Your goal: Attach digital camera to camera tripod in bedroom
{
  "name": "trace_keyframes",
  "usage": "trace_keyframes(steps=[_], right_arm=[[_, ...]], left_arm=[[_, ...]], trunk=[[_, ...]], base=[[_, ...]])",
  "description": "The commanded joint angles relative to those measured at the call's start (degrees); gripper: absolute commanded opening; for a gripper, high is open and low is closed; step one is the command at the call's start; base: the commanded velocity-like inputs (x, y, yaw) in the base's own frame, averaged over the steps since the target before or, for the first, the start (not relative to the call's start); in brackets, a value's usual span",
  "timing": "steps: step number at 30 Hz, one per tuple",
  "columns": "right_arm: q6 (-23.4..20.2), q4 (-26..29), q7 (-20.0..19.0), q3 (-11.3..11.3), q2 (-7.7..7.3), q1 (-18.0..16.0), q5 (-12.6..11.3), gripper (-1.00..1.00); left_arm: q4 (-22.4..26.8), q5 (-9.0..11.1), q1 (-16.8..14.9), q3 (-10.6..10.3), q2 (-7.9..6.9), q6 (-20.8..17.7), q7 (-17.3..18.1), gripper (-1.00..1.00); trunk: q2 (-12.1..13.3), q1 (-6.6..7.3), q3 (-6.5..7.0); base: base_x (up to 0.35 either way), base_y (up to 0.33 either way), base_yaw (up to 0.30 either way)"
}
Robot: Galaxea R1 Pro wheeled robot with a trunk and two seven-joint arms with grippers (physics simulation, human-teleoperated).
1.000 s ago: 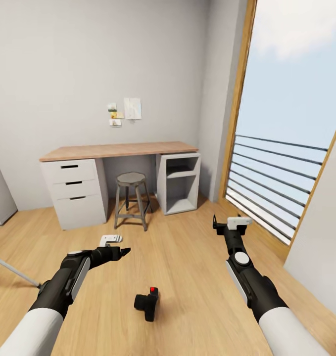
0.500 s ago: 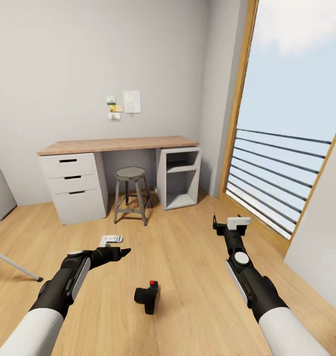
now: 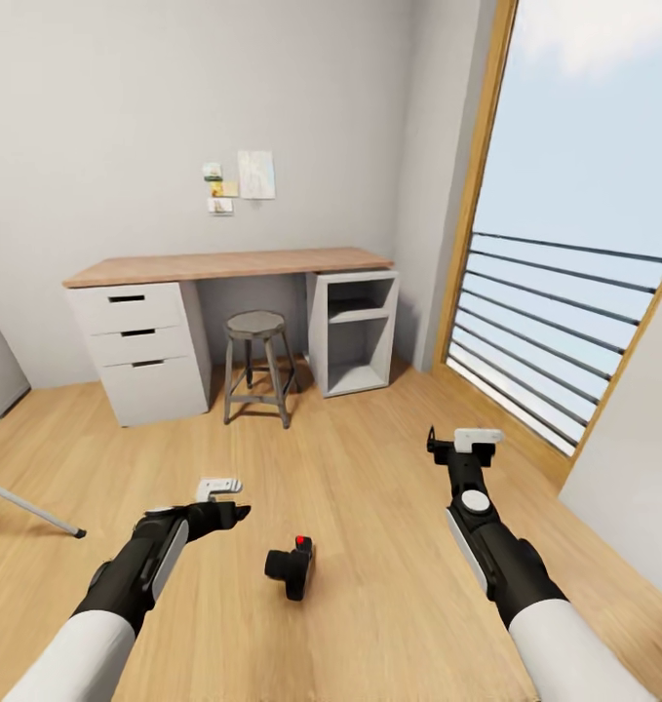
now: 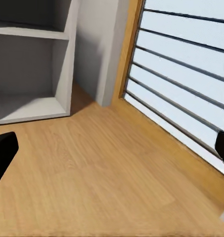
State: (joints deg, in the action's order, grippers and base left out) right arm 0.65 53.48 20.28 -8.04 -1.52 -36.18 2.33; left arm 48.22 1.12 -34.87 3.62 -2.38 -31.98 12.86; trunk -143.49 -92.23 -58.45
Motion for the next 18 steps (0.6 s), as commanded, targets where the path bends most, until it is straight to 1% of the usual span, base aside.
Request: trace_keyframes(steps=[1,2,4,6,7,10,11,14,18], right_arm=[[-1.55,-0.04,0.55,-0.23,-0.06,-0.64,-0.22,1.0],[-2.61,-0.04,0.58,-0.23,-0.06,-1.04,-0.55,1.0],[-8.98,-0.04,0.66,-0.22,-0.06,-3.67,-2.31,1.0],[-12.98,-0.04,0.69,-0.22,-0.06,-5.87,-3.11,1.0],[-17.16,-0.04,0.68,-0.22,-0.06,-8.69,-3.86,1.0],[-22.68,-0.05,0.68,-0.22,-0.06,-13.07,-4.83,1.0],[-25.58,-0.05,0.69,-0.22,-0.06,-15.49,-5.3,1.0],[-29.17,-0.05,0.71,-0.17,-0.06,-18.25,-5.83,1.0],[-30.87,-0.05,0.62,0.85,-0.06,-19.53,-6.16,1.0]], left_arm=[[-0.24,0.12,-0.03,0.12,0.22,-0.33,-0.8,1.0],[-0.32,0.12,-0.03,0.11,0.3,-0.32,-1.19,1.0],[-0.48,0.11,-0.03,0.09,0.66,-0.29,-2.13,1.0],[-0.47,0.11,-0.03,0.08,0.94,-0.29,-2.39,1.0],[-0.38,0.11,-0.04,0.11,1.22,-0.28,-2.57,1.0],[-0.24,0.14,-0.16,0.14,1.58,-0.31,-2.89,1.0],[-0.17,0.16,-0.32,0.14,1.74,-0.35,-3.19,1.0],[-0.04,0.31,-0.64,0.2,2.0,-0.39,-3.78,1.0],[0.4,0.5,-1.8,0.23,2.24,-0.65,-4.33,1.0]], trunk=[[-0.04,-0.01,-0.28],[-0.06,-0.04,-0.5],[-0.08,-0.09,-0.95],[-0.11,-0.14,-1.39],[-0.12,-0.17,-1.61],[-0.16,-0.24,-2.28],[-0.18,-0.27,-2.5],[-0.22,-0.35,-3.16],[-0.27,-0.45,-4.05]], base=[[0.0,0.0,0.0],[0.0,0.0,0.0],[0.0,0.0,0.0],[0.0,0.0,0.0],[0.0,0.0,0.0],[0.0,0.0,0.0],[0.0,0.0,0.0],[0.0,0.0,0.0],[0.0,0.0,0.0]])
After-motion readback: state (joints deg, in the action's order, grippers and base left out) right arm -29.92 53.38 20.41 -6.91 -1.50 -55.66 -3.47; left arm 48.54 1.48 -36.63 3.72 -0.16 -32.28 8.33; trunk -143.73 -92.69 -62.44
